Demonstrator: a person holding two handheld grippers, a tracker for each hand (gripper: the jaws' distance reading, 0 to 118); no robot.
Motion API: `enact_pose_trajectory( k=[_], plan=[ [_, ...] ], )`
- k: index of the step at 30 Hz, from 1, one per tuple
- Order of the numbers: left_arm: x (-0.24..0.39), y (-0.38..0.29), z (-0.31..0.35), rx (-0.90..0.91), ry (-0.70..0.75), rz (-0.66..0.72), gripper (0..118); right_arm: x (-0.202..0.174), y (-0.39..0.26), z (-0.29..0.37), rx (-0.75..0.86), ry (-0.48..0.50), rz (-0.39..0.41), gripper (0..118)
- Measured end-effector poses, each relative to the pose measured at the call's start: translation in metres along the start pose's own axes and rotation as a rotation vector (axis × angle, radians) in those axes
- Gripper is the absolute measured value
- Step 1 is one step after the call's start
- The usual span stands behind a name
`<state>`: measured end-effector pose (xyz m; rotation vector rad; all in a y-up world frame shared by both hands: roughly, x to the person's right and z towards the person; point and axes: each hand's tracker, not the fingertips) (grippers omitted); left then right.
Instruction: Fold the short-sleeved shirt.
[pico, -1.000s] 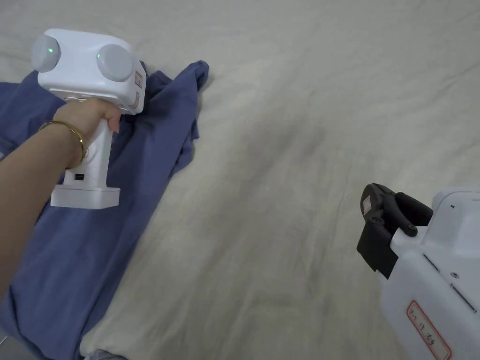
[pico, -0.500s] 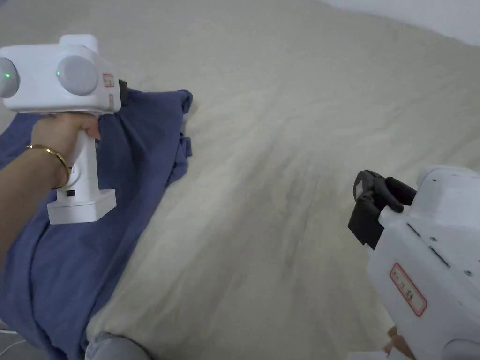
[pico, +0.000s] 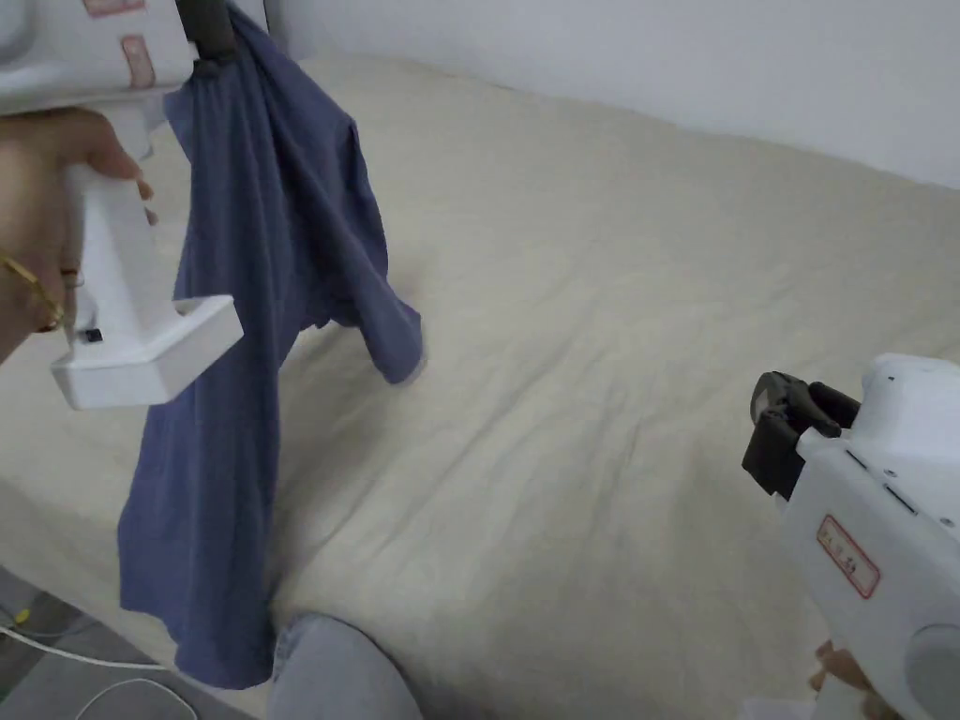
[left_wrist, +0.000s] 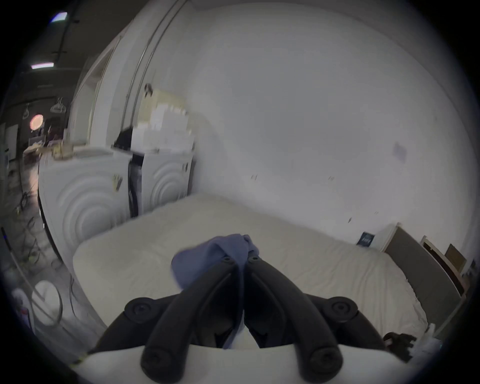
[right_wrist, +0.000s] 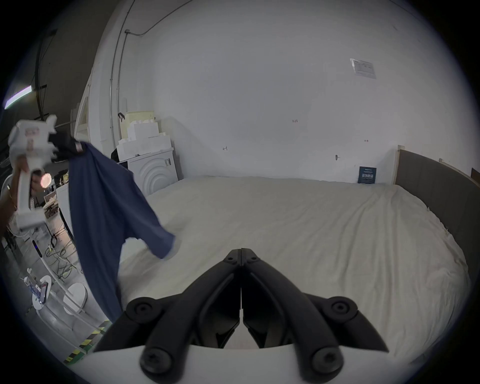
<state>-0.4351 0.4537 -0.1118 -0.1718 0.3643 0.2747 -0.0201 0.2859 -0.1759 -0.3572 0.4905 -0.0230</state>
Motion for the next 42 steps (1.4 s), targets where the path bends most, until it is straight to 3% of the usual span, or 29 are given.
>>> enact_pose_trajectory(
  k=[3, 11, 21, 30, 39, 42],
  plan=[
    [0.025, 0.044, 0.028, 0.112, -0.037, -0.099, 1, 0.008, 0.000, 0.012, 0.014, -0.010, -0.013, 2],
    [0.116, 0.147, 0.045, 0.227, -0.205, -0.122, 1, 0.038, 0.017, 0.048, 0.087, -0.078, -0.032, 2],
    [0.249, 0.159, 0.011, 0.217, -0.397, -0.106, 1, 0.086, 0.030, 0.106, 0.171, -0.240, -0.085, 2],
    [0.324, 0.054, -0.071, -0.043, -0.506, -0.168, 1, 0.124, 0.013, 0.142, 0.165, -0.417, -0.132, 2],
    [0.359, -0.149, -0.149, -0.407, -0.468, -0.348, 1, 0.139, -0.008, 0.136, 0.111, -0.476, -0.197, 2],
    [0.356, -0.227, -0.136, -0.546, -0.438, -0.411, 1, 0.143, -0.013, 0.125, 0.077, -0.465, -0.201, 2]
  ],
)
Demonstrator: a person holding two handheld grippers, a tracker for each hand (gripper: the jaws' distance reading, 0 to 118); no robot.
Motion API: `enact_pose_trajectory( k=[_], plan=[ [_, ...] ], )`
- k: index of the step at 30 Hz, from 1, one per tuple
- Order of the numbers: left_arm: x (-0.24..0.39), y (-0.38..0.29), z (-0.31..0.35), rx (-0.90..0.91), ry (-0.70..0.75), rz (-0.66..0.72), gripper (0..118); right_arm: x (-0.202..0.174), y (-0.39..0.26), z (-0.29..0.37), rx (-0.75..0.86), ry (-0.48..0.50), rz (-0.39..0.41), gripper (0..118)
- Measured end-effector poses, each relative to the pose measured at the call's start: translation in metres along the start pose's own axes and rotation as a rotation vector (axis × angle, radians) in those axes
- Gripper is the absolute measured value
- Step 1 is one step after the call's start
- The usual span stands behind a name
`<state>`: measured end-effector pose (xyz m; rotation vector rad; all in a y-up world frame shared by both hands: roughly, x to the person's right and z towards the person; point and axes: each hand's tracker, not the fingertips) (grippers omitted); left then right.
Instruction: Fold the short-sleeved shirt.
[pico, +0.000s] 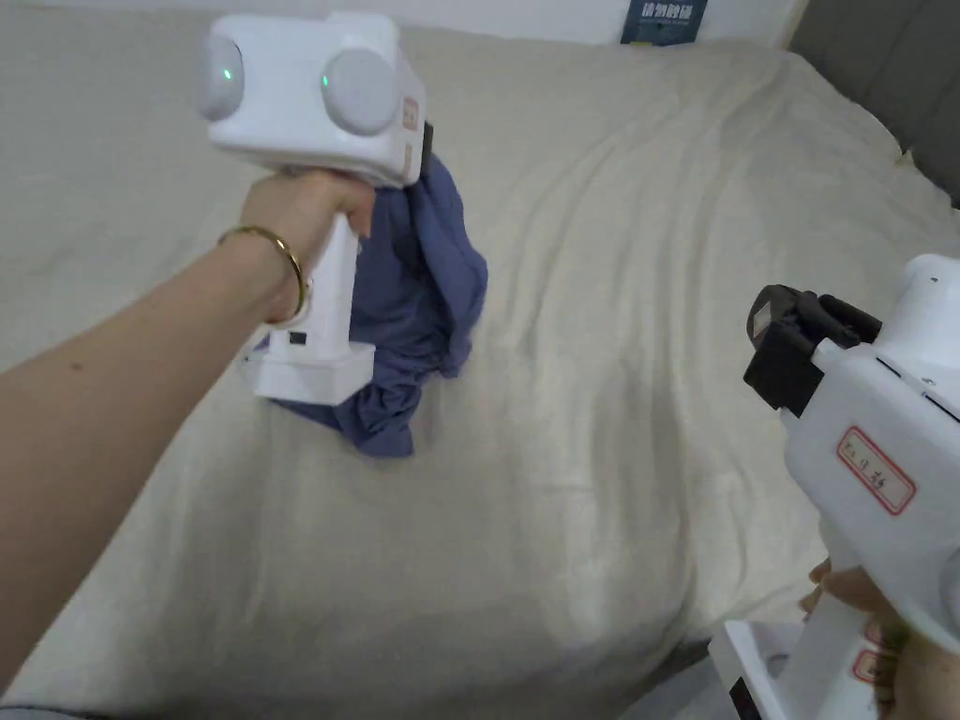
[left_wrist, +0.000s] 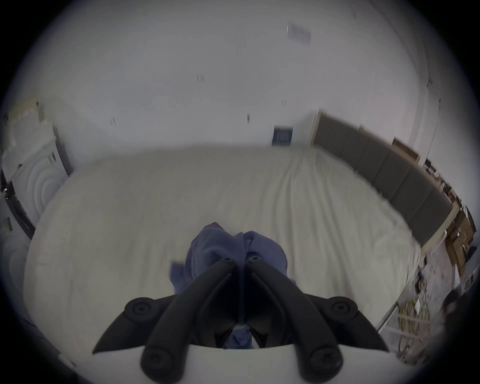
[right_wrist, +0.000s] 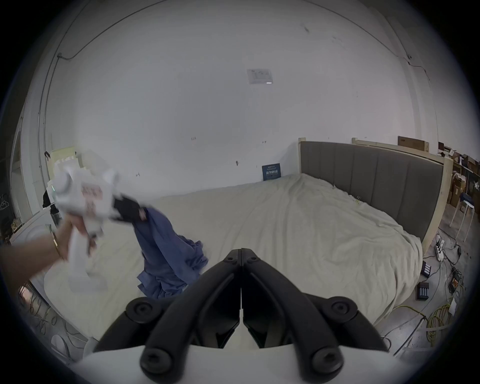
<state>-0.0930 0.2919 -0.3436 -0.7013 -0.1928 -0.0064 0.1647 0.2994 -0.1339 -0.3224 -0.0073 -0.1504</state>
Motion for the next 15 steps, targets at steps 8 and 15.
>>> enact_pose_trajectory(
  k=[8, 15],
  plan=[
    [0.004, -0.113, -0.096, -0.303, 0.057, 0.054, 2, -0.009, -0.006, -0.028, -0.053, 0.034, -0.005, 2],
    [0.007, -0.110, -0.097, -0.247, -0.045, 0.028, 70, -0.013, -0.013, -0.036, -0.083, 0.045, -0.006, 2]
  ],
)
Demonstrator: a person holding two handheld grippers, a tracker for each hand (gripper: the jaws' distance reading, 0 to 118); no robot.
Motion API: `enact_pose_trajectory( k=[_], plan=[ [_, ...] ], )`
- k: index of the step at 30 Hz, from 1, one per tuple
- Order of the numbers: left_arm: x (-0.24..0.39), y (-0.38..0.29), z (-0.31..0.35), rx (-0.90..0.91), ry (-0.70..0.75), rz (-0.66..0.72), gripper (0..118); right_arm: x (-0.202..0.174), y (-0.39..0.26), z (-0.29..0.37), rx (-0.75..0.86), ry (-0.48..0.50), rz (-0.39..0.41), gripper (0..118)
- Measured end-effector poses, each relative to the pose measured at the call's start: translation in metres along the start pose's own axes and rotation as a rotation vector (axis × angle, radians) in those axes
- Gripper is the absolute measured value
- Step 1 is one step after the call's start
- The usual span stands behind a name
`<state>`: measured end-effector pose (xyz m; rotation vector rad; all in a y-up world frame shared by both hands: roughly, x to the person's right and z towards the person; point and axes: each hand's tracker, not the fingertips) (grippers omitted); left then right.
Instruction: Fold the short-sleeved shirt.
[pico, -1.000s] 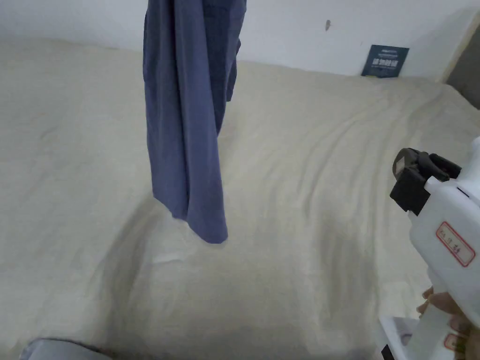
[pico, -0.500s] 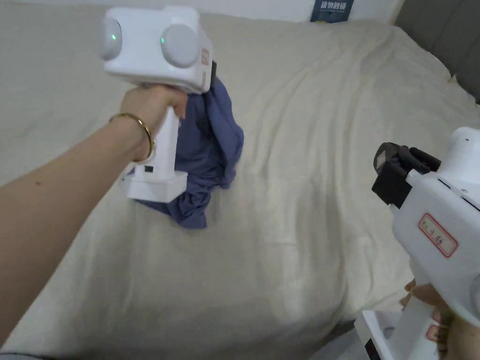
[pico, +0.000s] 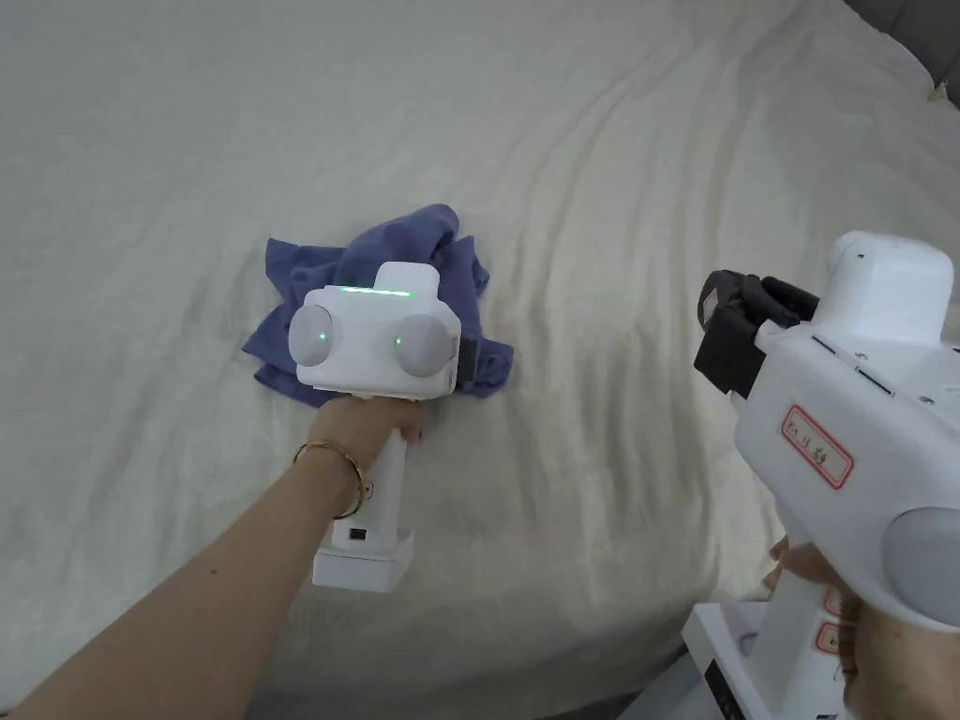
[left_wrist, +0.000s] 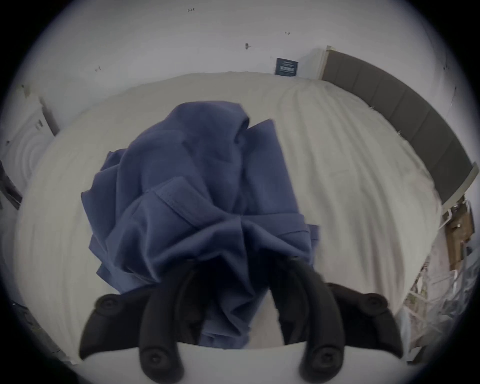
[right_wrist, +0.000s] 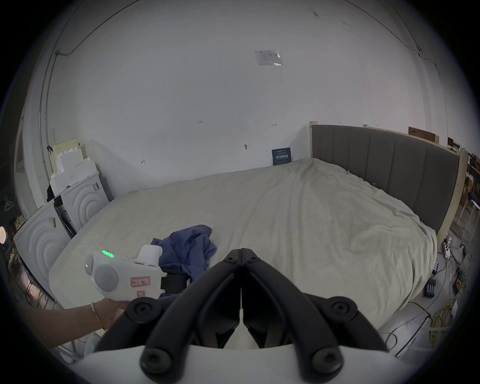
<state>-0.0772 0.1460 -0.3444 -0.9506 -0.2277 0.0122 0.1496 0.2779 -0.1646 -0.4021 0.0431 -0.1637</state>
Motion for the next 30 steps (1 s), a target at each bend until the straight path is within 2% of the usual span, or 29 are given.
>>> enact_pose_trajectory(
  k=[1, 2, 5, 8, 12, 15, 18, 20, 21, 22, 23, 25, 28, 30],
  plan=[
    [-0.002, 0.007, 0.007, 0.009, -0.016, 0.014, 96, 0.000, -0.001, 0.000, -0.001, 0.002, -0.002, 2],
    [-0.005, 0.012, 0.014, 0.024, -0.042, 0.033, 96, 0.000, -0.001, 0.000, -0.001, 0.003, 0.001, 2],
    [-0.011, 0.022, 0.070, 0.222, -0.101, 0.100, 111, -0.003, 0.002, 0.000, 0.003, 0.009, 0.013, 2],
    [-0.025, 0.032, 0.132, 0.443, -0.042, 0.117, 110, -0.010, 0.007, 0.000, 0.024, 0.026, 0.031, 2],
    [-0.042, 0.024, 0.202, 0.701, 0.138, 0.014, 111, -0.023, 0.018, 0.003, 0.070, 0.051, 0.073, 2],
    [-0.050, 0.003, 0.234, 0.781, 0.289, -0.057, 111, -0.034, 0.025, 0.004, 0.119, 0.071, 0.083, 2],
    [-0.057, -0.024, 0.252, 0.791, 0.315, -0.036, 110, -0.043, 0.027, 0.003, 0.172, 0.075, 0.118, 2],
    [-0.061, -0.042, 0.254, 0.795, 0.322, -0.021, 98, -0.049, 0.029, 0.004, 0.183, 0.078, 0.128, 2],
    [-0.062, -0.052, 0.254, 0.798, 0.331, -0.013, 77, -0.051, 0.030, 0.005, 0.187, 0.090, 0.122, 2],
    [-0.062, -0.061, 0.254, 0.791, 0.346, -0.009, 33, -0.053, 0.030, 0.006, 0.184, 0.105, 0.114, 2],
    [-0.063, -0.066, 0.250, 0.774, 0.361, -0.003, 3, -0.055, 0.029, 0.007, 0.177, 0.114, 0.106, 2],
    [-0.064, -0.080, 0.246, 0.758, 0.377, 0.019, 0, -0.059, 0.024, 0.009, 0.170, 0.120, 0.107, 2],
    [-0.066, -0.090, 0.242, 0.710, 0.297, 0.062, 0, -0.065, 0.016, 0.011, 0.146, 0.141, 0.125, 2],
    [-0.066, -0.096, 0.238, 0.698, 0.298, 0.092, 0, -0.068, 0.010, 0.012, 0.133, 0.154, 0.130, 2]
  ],
)
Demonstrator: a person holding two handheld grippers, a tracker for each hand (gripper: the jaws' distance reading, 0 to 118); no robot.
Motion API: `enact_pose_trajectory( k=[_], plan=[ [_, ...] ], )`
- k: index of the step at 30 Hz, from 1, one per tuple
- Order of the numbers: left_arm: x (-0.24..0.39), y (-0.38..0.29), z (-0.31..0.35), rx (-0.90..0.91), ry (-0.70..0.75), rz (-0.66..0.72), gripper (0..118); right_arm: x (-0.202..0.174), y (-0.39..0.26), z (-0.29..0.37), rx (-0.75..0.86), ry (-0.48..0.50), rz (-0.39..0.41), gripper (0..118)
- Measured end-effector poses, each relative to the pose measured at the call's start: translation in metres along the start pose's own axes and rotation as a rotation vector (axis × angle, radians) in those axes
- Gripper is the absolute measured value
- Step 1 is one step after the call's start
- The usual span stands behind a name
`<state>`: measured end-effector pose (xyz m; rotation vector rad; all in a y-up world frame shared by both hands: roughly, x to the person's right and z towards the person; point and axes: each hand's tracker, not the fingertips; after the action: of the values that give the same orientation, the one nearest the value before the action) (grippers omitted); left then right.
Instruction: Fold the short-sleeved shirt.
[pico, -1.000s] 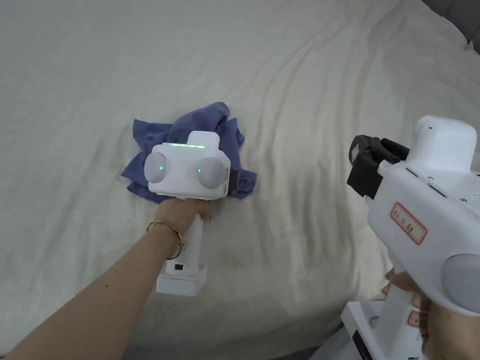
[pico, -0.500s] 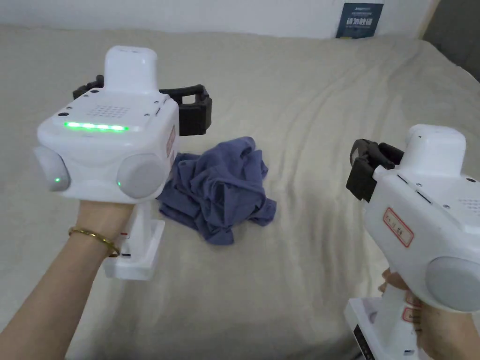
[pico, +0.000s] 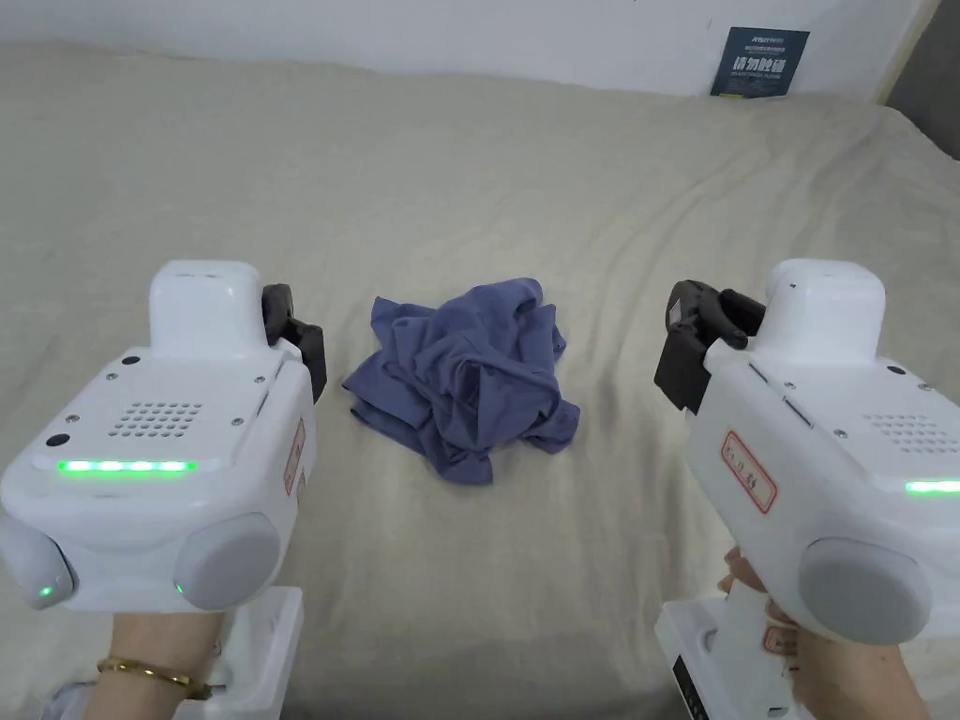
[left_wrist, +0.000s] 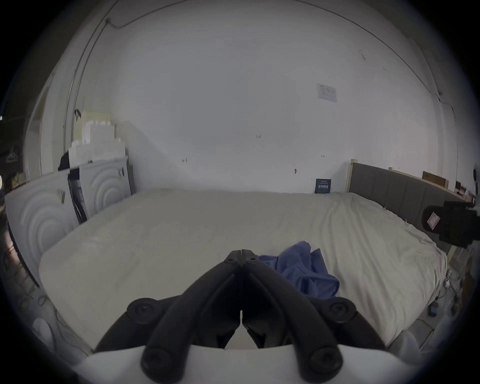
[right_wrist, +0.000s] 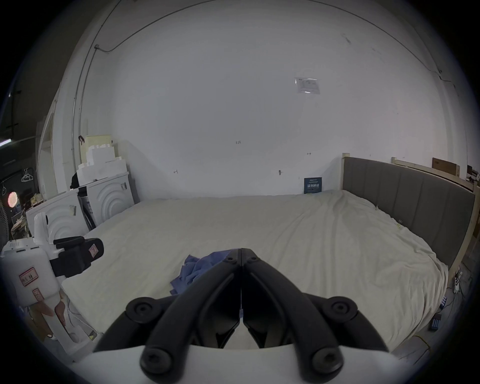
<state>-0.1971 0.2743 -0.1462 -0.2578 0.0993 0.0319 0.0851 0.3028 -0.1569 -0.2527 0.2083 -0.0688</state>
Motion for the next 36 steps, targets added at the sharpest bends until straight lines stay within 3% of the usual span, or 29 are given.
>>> enact_pose_trajectory(
  k=[22, 23, 24, 25, 26, 27, 30, 36],
  plan=[
    [0.002, -0.010, -0.006, -0.042, -0.009, 0.019, 0, -0.004, -0.012, -0.006, -0.027, 0.002, 0.007, 2],
    [0.001, -0.009, -0.009, -0.045, -0.011, 0.022, 10, -0.004, -0.012, -0.006, -0.028, 0.002, 0.007, 2],
    [-0.001, -0.009, -0.013, -0.045, -0.015, 0.024, 35, -0.004, -0.012, -0.007, -0.028, 0.002, 0.007, 2],
    [-0.004, -0.008, -0.019, -0.065, -0.038, 0.038, 86, -0.003, -0.011, -0.007, -0.028, 0.004, 0.007, 2],
    [-0.008, -0.006, -0.026, -0.107, -0.080, 0.066, 113, -0.003, -0.011, -0.007, -0.029, 0.004, 0.008, 2],
    [-0.014, -0.005, -0.040, -0.173, -0.127, 0.114, 118, -0.002, -0.012, -0.008, -0.030, 0.003, 0.010, 2],
    [-0.025, -0.005, -0.073, -0.260, -0.231, 0.196, 116, 0.000, -0.015, -0.011, -0.035, -0.005, 0.009, 2],
    [-0.015, -0.018, -0.159, -0.539, -0.092, 0.087, 117, 0.009, -0.022, -0.021, -0.080, -0.012, -0.008, 2]
  ],
)
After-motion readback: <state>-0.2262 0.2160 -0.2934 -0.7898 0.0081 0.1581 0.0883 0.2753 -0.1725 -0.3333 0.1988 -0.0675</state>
